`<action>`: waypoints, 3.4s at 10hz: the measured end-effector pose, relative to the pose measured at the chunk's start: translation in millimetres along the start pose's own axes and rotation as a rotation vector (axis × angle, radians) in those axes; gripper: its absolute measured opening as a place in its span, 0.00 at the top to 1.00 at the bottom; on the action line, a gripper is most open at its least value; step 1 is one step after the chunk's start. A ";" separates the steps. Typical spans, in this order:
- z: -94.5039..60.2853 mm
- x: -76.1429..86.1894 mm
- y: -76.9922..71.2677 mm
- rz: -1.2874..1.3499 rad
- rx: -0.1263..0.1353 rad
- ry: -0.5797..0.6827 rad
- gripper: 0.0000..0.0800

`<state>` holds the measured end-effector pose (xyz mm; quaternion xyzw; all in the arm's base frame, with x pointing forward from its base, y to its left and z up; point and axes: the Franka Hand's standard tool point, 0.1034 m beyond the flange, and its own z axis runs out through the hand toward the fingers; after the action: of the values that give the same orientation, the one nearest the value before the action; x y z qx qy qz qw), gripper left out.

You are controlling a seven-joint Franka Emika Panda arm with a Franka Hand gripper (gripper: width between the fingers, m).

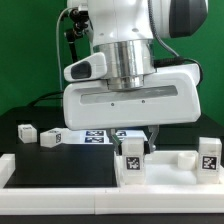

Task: Assemble square table

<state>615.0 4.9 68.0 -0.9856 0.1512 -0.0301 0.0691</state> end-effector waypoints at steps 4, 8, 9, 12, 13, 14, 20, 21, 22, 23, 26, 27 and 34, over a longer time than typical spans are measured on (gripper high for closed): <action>-1.2 -1.9 -8.3 0.604 0.010 -0.055 0.63; 0.7 -1.0 -18.2 1.210 0.078 -0.107 0.63; 1.0 -1.3 -17.5 1.256 0.077 -0.110 0.63; 2.6 -2.4 -17.8 1.293 0.076 -0.105 0.63; 3.2 -2.2 -16.1 1.204 0.082 -0.091 0.42; 6.0 -4.8 -10.4 1.086 0.086 -0.064 0.24; 6.6 -7.5 -7.9 0.429 0.064 -0.045 0.19; 1.1 -2.5 -8.3 0.211 0.018 -0.028 0.19; -5.3 5.4 -7.7 -0.082 -0.009 0.007 0.19; -4.8 6.8 -6.2 -0.153 -0.008 0.019 0.19; -3.7 5.7 -6.9 -0.089 -0.006 0.017 0.41; -4.1 6.9 -3.4 -0.032 -0.010 0.019 0.63; -4.6 7.3 7.2 0.312 -0.067 0.038 0.61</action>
Offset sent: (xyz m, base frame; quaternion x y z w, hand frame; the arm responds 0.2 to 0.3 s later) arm 0.0169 0.0147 0.0110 -0.0129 -0.0446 0.3772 0.9250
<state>619.5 -4.7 71.9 -0.9512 0.3047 -0.0325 0.0370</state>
